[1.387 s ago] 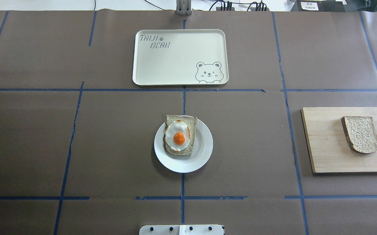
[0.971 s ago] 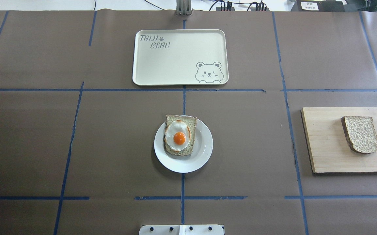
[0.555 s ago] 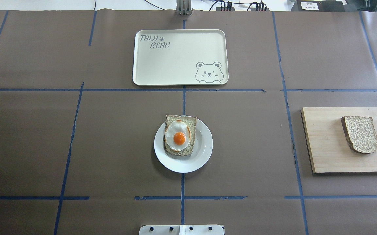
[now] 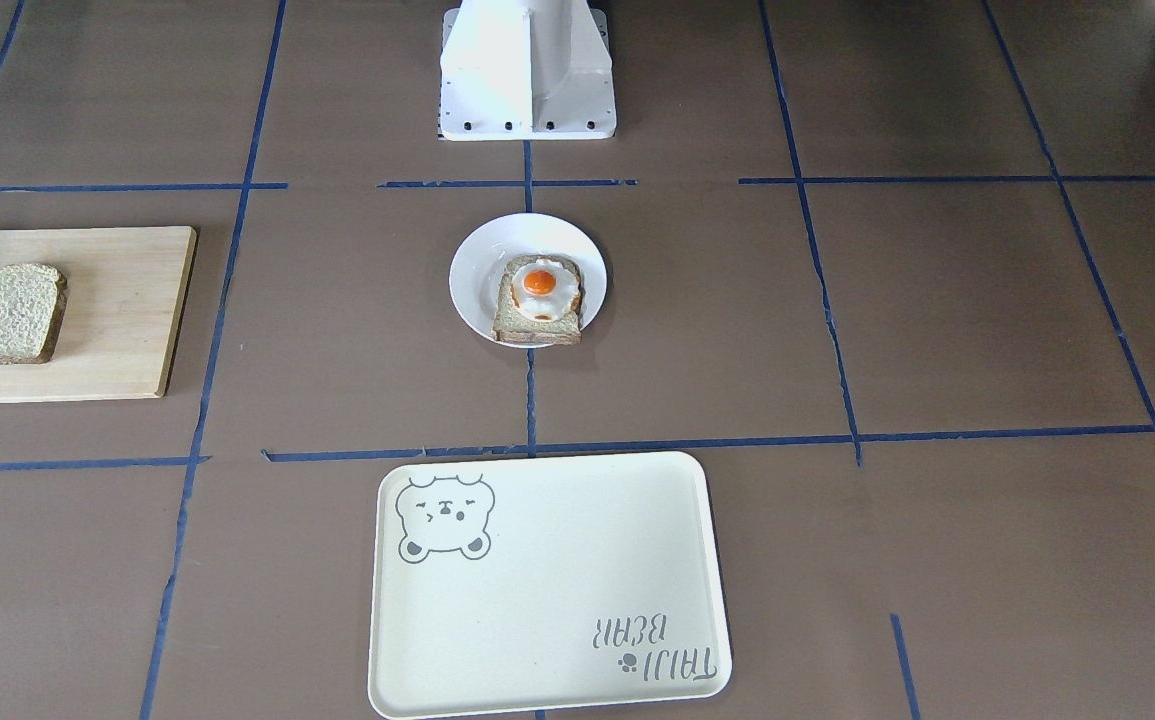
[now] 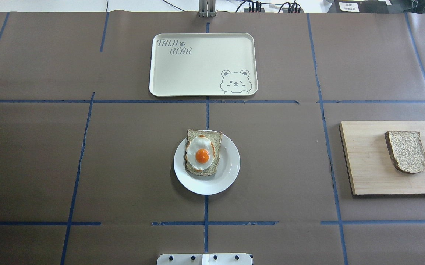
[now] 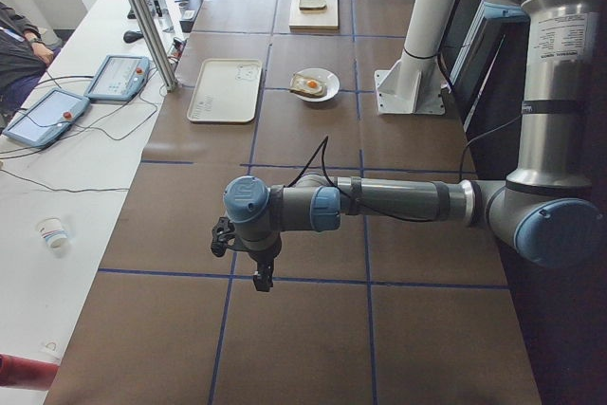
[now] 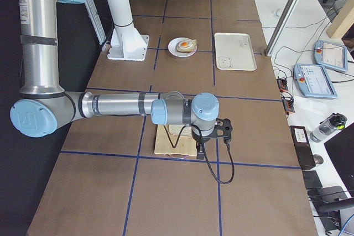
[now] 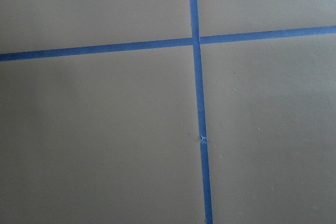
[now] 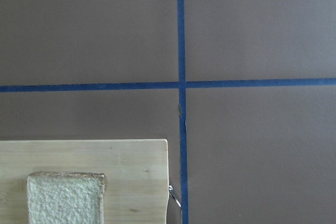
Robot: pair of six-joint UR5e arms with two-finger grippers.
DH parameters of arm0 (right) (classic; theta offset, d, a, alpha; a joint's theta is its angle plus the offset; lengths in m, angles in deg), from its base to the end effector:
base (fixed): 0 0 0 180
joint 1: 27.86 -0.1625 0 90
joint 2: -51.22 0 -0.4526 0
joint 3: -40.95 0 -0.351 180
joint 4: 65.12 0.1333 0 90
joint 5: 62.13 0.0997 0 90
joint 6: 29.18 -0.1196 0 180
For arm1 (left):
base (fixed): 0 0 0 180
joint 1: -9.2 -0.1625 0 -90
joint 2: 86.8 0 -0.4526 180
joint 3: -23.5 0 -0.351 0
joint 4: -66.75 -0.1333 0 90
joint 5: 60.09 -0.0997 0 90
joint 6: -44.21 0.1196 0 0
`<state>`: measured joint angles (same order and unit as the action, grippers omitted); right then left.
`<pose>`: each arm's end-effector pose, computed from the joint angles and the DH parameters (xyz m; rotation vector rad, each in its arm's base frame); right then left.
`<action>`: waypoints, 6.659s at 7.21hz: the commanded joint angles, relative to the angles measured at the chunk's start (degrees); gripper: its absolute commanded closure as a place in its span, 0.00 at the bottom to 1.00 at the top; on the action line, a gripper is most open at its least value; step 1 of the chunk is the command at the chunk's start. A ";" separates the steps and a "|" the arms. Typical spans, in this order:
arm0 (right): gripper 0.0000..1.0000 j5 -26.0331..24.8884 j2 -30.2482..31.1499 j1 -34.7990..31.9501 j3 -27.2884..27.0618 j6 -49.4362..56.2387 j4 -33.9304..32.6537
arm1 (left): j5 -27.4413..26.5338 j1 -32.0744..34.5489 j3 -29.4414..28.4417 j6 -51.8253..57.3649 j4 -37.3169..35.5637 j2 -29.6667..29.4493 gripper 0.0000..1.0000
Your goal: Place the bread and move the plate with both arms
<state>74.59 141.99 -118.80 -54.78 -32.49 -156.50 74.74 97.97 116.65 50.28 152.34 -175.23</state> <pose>0.0536 -0.4474 0.6603 0.0421 -0.8162 0.0445 -0.0397 -0.4348 0.6949 -0.0138 0.7839 0.1015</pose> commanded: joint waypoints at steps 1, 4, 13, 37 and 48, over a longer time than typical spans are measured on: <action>0.00 1.70 -1.30 1.89 -0.23 -1.17 0.05 | -0.09 0.00 0.72 -0.09 0.01 0.01 0.00; 0.00 1.36 7.47 9.17 -2.96 -21.83 21.75 | 0.00 0.00 1.95 -0.26 0.01 0.45 0.00; 0.29 -8.40 10.57 29.24 0.64 -41.96 35.83 | 0.00 -0.09 2.75 -0.44 0.10 0.72 0.00; 1.00 0.47 10.22 24.94 -7.33 -42.22 35.74 | 1.76 -0.09 3.10 -0.62 0.01 0.72 0.00; 1.00 -42.20 -22.38 69.46 -9.65 -82.74 43.47 | 1.76 -0.18 2.22 -0.53 0.10 0.72 0.00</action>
<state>39.74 120.25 -55.34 -64.65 -115.31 -113.53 76.49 97.79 118.87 49.75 152.44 -174.52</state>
